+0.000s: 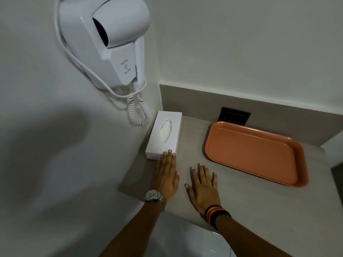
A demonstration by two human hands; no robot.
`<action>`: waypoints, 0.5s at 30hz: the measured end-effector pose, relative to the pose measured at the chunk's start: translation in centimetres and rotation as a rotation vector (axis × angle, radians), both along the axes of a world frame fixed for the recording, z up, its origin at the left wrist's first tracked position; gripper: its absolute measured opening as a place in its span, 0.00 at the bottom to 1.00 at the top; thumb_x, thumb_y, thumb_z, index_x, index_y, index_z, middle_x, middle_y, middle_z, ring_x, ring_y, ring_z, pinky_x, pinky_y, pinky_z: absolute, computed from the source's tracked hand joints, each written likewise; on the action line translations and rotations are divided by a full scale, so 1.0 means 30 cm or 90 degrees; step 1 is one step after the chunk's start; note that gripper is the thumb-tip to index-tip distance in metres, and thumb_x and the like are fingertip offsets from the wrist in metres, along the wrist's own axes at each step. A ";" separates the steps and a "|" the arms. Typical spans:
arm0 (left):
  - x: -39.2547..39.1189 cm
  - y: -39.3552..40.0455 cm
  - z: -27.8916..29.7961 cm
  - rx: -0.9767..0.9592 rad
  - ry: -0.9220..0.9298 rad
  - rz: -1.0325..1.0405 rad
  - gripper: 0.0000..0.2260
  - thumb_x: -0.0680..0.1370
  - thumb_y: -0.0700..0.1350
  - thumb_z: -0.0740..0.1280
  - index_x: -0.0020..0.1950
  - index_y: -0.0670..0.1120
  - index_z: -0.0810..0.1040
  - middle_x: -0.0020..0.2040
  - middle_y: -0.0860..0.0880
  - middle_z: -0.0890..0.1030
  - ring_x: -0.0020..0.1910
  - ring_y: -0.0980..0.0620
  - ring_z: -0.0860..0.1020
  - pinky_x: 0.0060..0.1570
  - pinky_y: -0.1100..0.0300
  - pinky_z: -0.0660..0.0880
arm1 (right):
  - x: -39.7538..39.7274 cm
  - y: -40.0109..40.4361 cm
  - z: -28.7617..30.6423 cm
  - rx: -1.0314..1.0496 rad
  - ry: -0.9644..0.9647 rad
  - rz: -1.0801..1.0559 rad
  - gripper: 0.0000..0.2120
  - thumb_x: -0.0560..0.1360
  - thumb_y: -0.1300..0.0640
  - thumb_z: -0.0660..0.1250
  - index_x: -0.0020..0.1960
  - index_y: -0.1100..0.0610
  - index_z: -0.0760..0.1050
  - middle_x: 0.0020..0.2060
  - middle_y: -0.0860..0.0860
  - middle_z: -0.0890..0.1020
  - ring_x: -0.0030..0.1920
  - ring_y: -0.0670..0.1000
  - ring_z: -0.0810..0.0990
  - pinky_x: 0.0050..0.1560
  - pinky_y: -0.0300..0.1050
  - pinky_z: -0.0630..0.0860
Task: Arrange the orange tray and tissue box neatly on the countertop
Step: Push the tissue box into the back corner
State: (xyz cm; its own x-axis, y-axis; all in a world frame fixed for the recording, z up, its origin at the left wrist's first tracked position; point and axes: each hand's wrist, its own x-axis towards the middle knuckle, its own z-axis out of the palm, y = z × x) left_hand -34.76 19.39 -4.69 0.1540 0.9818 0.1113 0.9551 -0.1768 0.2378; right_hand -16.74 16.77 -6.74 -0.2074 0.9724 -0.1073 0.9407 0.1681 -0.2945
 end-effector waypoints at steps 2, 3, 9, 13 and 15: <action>0.020 -0.004 0.000 -0.019 0.021 0.012 0.30 0.83 0.51 0.51 0.82 0.41 0.49 0.83 0.43 0.47 0.82 0.44 0.45 0.80 0.44 0.49 | 0.015 -0.007 -0.003 -0.013 -0.013 0.003 0.34 0.82 0.36 0.42 0.82 0.50 0.43 0.82 0.56 0.42 0.82 0.57 0.39 0.78 0.63 0.35; 0.028 -0.002 0.002 -0.032 0.031 0.019 0.31 0.83 0.52 0.51 0.82 0.41 0.48 0.83 0.43 0.46 0.82 0.44 0.44 0.80 0.44 0.49 | 0.018 -0.006 -0.003 -0.018 -0.015 0.006 0.34 0.81 0.35 0.41 0.82 0.49 0.43 0.82 0.56 0.42 0.82 0.56 0.39 0.78 0.62 0.34; 0.008 0.046 0.016 -0.071 0.044 0.033 0.34 0.82 0.52 0.56 0.82 0.41 0.44 0.83 0.43 0.42 0.82 0.44 0.42 0.80 0.44 0.46 | 0.024 -0.001 -0.013 -0.026 -0.029 0.013 0.35 0.80 0.34 0.38 0.82 0.48 0.40 0.82 0.55 0.40 0.81 0.56 0.37 0.78 0.62 0.34; -0.030 0.105 0.036 -0.094 0.078 0.036 0.35 0.82 0.53 0.54 0.82 0.41 0.40 0.83 0.43 0.39 0.82 0.44 0.40 0.80 0.46 0.42 | 0.027 0.001 -0.019 -0.023 -0.025 0.005 0.35 0.80 0.33 0.37 0.82 0.48 0.40 0.82 0.55 0.40 0.81 0.55 0.37 0.78 0.62 0.34; -0.051 0.133 0.051 -0.113 0.083 0.050 0.35 0.82 0.54 0.53 0.82 0.41 0.38 0.82 0.43 0.38 0.82 0.44 0.40 0.80 0.46 0.41 | 0.025 -0.002 -0.022 -0.018 -0.021 0.006 0.35 0.80 0.33 0.38 0.82 0.48 0.40 0.82 0.55 0.40 0.81 0.55 0.37 0.78 0.62 0.33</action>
